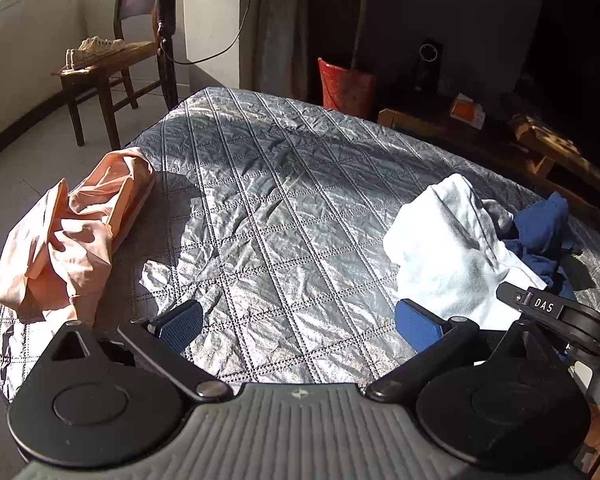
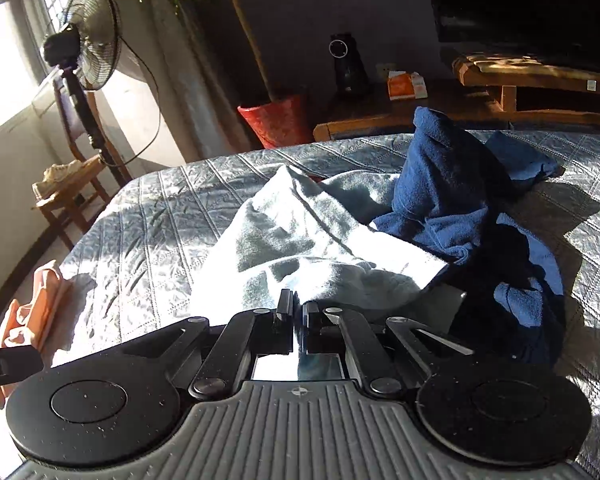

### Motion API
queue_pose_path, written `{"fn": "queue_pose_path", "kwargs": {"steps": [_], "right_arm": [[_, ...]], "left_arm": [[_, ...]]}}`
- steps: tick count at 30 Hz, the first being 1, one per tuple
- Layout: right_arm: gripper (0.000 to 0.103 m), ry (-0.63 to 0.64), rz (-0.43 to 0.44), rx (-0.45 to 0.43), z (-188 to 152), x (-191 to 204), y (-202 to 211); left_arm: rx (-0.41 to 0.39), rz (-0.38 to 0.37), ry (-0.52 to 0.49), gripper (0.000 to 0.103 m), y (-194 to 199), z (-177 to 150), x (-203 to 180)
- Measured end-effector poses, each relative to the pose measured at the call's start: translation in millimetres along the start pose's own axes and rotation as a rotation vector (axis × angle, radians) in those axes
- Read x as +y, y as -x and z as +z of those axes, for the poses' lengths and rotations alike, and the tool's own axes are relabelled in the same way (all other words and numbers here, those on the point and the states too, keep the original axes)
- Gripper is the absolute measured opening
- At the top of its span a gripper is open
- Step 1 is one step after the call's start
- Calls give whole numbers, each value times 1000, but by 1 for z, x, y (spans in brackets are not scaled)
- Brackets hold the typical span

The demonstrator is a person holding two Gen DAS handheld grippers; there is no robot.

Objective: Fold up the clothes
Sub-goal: 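Lower the open right tool onto the light blue towel edge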

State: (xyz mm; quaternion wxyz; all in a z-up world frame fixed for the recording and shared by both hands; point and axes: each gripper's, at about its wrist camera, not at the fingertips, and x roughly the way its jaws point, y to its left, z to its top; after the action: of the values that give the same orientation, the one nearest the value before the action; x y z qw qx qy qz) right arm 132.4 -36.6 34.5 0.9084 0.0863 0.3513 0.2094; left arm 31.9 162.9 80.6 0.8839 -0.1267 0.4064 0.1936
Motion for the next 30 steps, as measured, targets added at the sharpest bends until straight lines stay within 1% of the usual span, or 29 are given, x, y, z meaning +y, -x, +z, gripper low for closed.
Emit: {"fn": "queue_pose_path", "kwargs": {"steps": [1,2,4,7,8,10,11,13,14,16,18,19,22,23,24,25,26,28,29,30], "right_arm": [[4,46,43,-10,-4,9,7],[4,62,63,-15,-10,14,15],[4,54,106,-7,-26,15,36],[4,-27,160,11,-51,3,74],[4,-43,170,-8,-57,-2,90],[4,-95,161,-62,-60,-18,128],[4,-131,135,-93,-59,-28,146],[4,-164,64,-162,-52,-48,178],[4,-120,13,-197,-49,-50,191],[4,33,-65,-243,-43,-45,211],[6,101,46,-132,-49,-38,214],[10,134,100,-77,-52,-35,215],[17,200,184,98,-70,-18,210],[21,217,214,154,-76,-13,209],[27,168,278,161,-75,-16,212],[43,150,296,120,-74,-16,220],[61,136,294,78,-70,-17,225],[70,85,270,-11,-56,-21,229],[75,72,218,-42,-49,-25,226],[76,82,138,-47,-42,-26,219]], "left_arm": [[-1,7,3,102,0,1,2],[-3,17,6,102,0,2,3],[-22,40,12,102,2,4,8],[-47,73,21,102,5,6,14],[-49,78,25,102,5,7,17],[-41,75,33,102,4,7,19],[-35,73,35,102,3,7,20],[-29,65,36,102,2,6,19],[-29,63,35,102,3,6,19],[-34,58,34,102,4,6,17],[-34,47,33,102,6,6,15],[-33,40,31,102,6,6,13],[-28,27,15,102,6,5,8],[-26,26,8,102,5,4,6],[-23,26,1,102,5,3,5],[-20,25,-4,102,4,2,4],[-18,25,-8,102,4,2,3],[-14,22,-11,102,3,2,2],[-12,18,-9,102,3,2,3],[-8,11,-10,102,3,1,2]]}}
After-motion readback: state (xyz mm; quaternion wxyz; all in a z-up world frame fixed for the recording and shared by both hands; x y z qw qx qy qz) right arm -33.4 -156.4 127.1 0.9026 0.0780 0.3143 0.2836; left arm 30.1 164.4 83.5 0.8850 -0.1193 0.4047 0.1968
